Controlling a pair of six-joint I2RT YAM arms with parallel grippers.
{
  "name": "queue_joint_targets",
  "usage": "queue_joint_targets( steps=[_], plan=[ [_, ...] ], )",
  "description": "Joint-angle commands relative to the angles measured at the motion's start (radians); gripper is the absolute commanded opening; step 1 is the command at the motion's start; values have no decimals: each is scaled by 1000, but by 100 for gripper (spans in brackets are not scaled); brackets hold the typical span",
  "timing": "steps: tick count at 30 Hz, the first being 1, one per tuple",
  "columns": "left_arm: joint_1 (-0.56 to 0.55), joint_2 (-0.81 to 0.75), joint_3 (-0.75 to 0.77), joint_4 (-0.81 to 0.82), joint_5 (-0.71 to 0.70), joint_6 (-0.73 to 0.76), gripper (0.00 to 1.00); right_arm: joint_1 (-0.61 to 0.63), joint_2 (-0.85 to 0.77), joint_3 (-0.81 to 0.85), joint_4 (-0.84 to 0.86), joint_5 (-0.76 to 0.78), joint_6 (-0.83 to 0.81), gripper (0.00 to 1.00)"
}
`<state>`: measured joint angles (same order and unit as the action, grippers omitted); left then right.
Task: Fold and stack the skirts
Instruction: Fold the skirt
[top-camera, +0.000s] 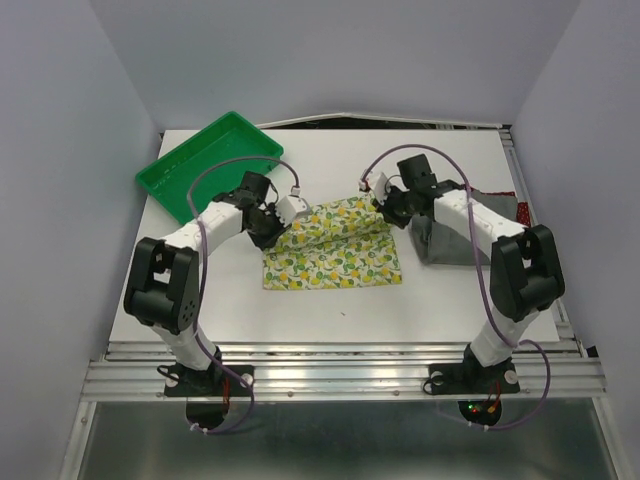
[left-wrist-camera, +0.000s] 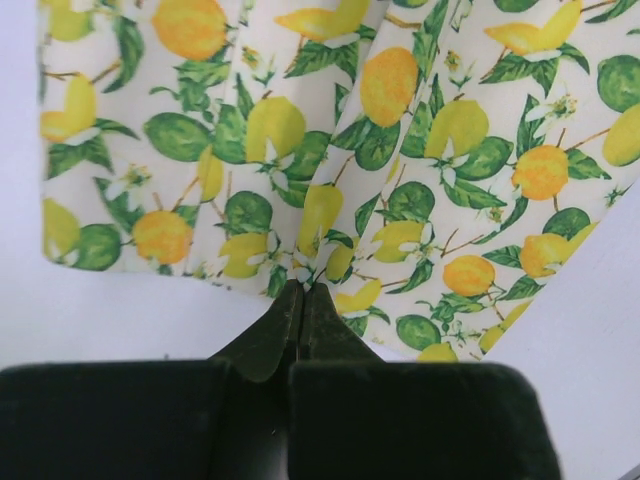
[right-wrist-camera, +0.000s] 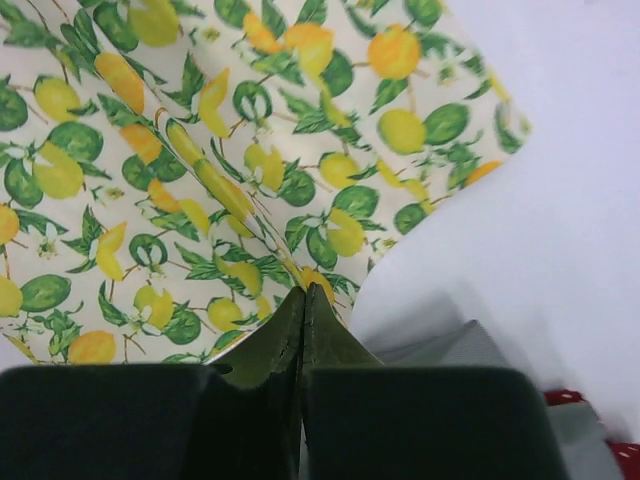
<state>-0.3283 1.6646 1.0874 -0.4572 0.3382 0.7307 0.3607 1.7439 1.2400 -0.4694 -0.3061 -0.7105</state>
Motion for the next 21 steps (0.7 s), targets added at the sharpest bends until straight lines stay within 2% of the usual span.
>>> queue_joint_targets(
  steps=[1,5,8,10,11,15,21],
  plan=[
    [9,-110,120,-112,-37,12,0,-8,-86,137,-98,18,-15,1],
    [9,-184,160,-219,-39,38,0,-8,-142,148,-187,-17,-35,1],
    [8,-264,123,-281,-42,68,0,1,-202,81,-216,-19,-44,1],
    [8,-304,44,-296,-41,82,0,12,-244,-8,-222,-28,-37,1],
    [6,-312,43,-296,-36,85,0,26,-257,-8,-215,-30,-32,1],
    [-15,-298,-78,-256,-10,85,0,58,-281,-219,-137,-22,-12,1],
    [-38,-203,-211,-186,25,82,0,67,-172,-318,1,15,-14,1]
  ],
)
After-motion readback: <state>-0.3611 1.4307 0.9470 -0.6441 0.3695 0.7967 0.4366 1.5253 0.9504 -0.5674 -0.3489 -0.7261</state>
